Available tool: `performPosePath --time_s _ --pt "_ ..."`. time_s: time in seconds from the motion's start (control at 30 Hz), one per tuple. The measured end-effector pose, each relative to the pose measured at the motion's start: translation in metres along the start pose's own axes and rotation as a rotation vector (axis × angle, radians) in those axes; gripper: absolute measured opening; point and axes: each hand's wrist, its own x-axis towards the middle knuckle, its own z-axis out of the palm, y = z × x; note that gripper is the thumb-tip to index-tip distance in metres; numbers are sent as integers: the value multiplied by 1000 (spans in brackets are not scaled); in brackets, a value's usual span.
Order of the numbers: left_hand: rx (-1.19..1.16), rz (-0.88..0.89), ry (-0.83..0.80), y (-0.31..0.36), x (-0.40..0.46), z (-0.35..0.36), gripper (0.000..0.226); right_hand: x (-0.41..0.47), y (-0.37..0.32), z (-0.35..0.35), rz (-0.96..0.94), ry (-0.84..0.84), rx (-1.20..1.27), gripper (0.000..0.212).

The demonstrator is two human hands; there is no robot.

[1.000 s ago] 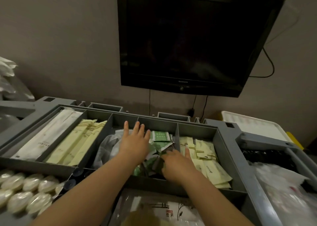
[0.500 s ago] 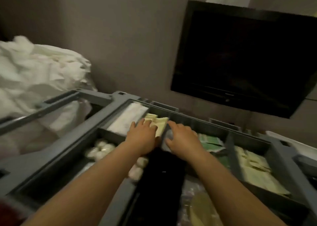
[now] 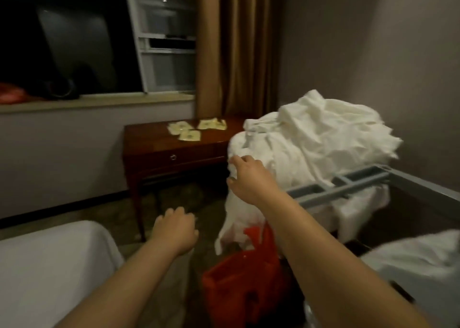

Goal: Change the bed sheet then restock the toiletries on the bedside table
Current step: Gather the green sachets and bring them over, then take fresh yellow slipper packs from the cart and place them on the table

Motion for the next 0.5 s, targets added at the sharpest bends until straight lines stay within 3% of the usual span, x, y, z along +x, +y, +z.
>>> performPosePath --time_s 0.3,0.5 --pt "-129 -112 161 -83 182 -46 49 153 -2 129 13 -277 -32 49" --pt "-133 -218 18 -162 283 -26 40 317 -36 139 -107 -301 -27 52"
